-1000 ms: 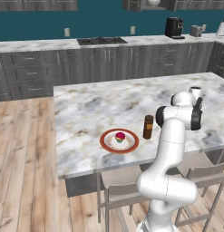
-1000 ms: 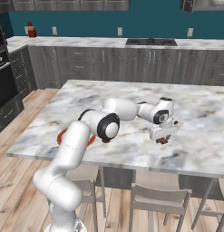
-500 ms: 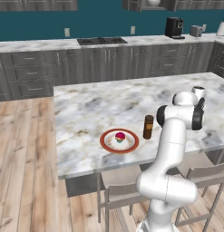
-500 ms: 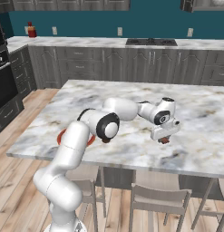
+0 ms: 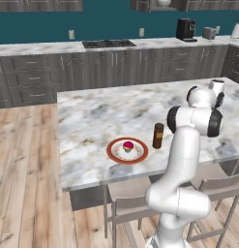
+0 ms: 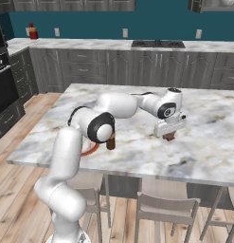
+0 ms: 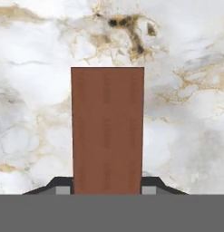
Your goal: Take the cinnamon bottle from the cabinet and place it on the dining table, next to the plate with the cupcake. Then take the chocolate from the dining counter and place it on the cupcake plate.
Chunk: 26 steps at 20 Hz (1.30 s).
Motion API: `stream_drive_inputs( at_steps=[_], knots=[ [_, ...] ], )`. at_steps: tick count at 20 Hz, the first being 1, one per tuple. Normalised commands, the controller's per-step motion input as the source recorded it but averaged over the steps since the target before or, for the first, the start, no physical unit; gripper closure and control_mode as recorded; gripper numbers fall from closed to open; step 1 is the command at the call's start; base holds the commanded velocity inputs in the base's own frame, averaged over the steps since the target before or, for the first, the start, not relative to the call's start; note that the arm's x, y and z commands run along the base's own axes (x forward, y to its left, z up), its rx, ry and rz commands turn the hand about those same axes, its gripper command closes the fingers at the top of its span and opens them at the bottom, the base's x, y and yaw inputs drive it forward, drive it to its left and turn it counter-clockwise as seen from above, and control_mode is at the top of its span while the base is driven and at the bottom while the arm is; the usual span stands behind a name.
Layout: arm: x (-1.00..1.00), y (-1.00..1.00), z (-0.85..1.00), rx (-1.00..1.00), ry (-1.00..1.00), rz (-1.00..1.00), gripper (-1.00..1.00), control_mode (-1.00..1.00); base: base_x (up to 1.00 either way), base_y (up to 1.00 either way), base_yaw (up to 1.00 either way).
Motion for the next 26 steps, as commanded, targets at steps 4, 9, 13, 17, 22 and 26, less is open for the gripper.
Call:
stream_drive_inputs(
  at_steps=[4,9,13,17,22,26],
  knots=[
    [-0.32,0.74,1.0,-0.04,-0.1,0.03,1.0,-1.0,0.0,0.0,0.0],
    [-0.18,0.81,1.0,-0.08,-0.1,0.02,1.0,-1.0,0.0,0.0,0.0],
    [-0.19,1.0,0.53,-0.02,-0.02,0.15,1.0,-1.0,0.0,0.0,0.0],
    [-0.1,1.0,0.38,-0.01,0.0,0.16,1.0,-1.0,0.0,0.0,0.0],
    [-0.26,1.0,0.4,-0.07,0.0,0.15,1.0,-1.0,0.0,0.0,0.0],
    [-0.36,1.0,0.27,-0.08,-0.01,0.11,1.0,-1.0,0.0,0.0,0.0]
  ],
)
